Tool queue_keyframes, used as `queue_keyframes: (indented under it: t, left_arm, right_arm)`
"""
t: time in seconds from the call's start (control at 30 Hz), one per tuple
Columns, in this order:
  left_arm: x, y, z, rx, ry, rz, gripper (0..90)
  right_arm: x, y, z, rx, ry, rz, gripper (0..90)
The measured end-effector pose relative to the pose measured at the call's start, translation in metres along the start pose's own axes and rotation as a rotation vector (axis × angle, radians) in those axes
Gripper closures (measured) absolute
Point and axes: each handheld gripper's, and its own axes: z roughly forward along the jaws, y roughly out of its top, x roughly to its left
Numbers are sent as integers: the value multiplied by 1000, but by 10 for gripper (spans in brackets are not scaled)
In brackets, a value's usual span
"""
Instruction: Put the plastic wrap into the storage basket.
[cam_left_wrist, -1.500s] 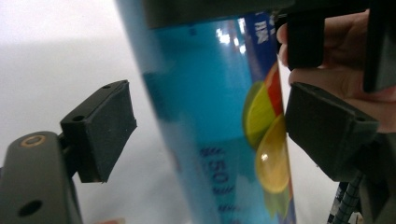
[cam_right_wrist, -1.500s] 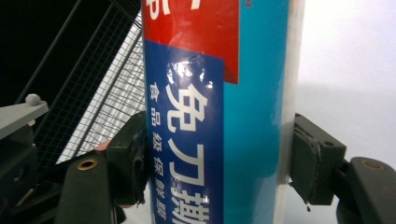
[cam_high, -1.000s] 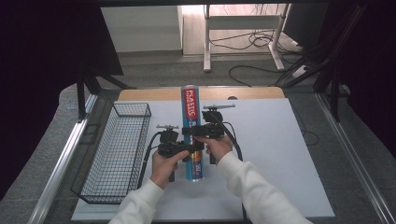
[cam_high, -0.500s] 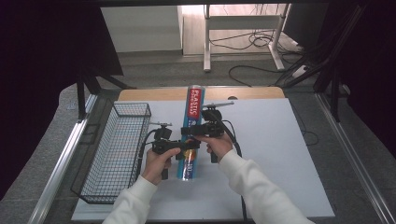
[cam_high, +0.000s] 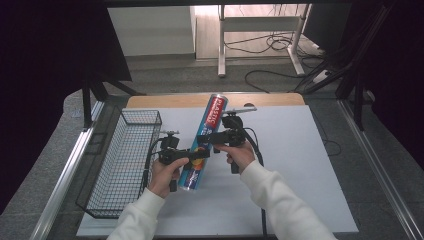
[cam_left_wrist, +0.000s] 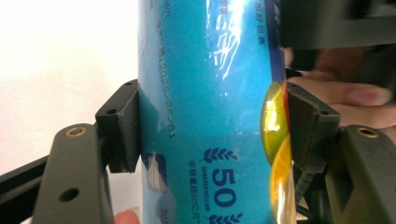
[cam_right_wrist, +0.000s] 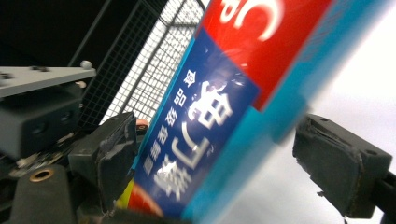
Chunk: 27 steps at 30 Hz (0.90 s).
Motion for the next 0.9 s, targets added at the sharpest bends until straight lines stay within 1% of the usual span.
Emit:
queue_keyframes:
  t: [0.1, 0.2, 0.27, 0.33, 0.37, 0.4, 0.43, 0.47, 0.57, 0.63, 0.67, 0.7, 0.73, 0.77, 0.8, 0.83, 0.9]
  left_arm:
    - [3, 0, -4, -9, 20, -4, 319]
    - [2, 0, -11, -14, 55, 18, 319]
    - [2, 0, -17, -16, 74, 23, 319]
    - [2, 0, -22, -16, 91, 19, 319]
    - [1, 0, -25, -18, 108, 24, 319]
    - [1, 0, -27, -19, 119, 25, 319]
    - [0, 0, -31, -15, 136, 34, 319]
    - [-1, 1, -34, -11, 144, 35, 319]
    - [-4, 2, -42, -7, 162, 43, 319]
    - [-8, 3, -49, 3, 183, 56, 319]
    - [-9, 4, -50, 2, 187, 56, 319]
    - [-10, 4, -54, 7, 200, 65, 318]
    - [-12, 4, -57, 10, 218, 72, 318]
    - [-13, 4, -59, 11, 227, 75, 319]
    - [-13, 4, -62, 9, 236, 78, 319]
    - [-14, 4, -65, 6, 246, 79, 319]
    - [-14, 5, -72, -5, 257, 69, 319]
  right_arm:
    - [-7, -4, -14, -14, 9, 3, 136]
    - [-17, -13, -29, -32, -4, -19, 136]
    - [-27, -23, -44, -50, -19, -37, 136]
    - [-38, -33, -56, -64, -37, -54, 142]
    - [-43, -37, -61, -63, -41, -63, 144]
    - [-51, -44, -68, -60, -48, -68, 146]
    - [-56, -48, -72, -62, -54, -71, 148]
    - [-64, -54, -78, -63, -67, -76, 149]
    - [-79, -68, -89, -65, -114, -90, 150]
    - [-90, -76, -95, -59, -158, -108, 152]
    - [-97, -82, -98, -47, -190, -127, 153]
    - [-100, -83, -98, -42, -204, -131, 153]
    - [-106, -87, -98, -36, -242, -151, 153]
    - [-111, -91, -99, -29, -279, -161, 153]
    - [-115, -93, -100, -27, -285, -160, 153]
    - [-119, -95, -101, -27, -279, -147, 154]
    - [-126, -98, -103, -32, -282, -141, 157]
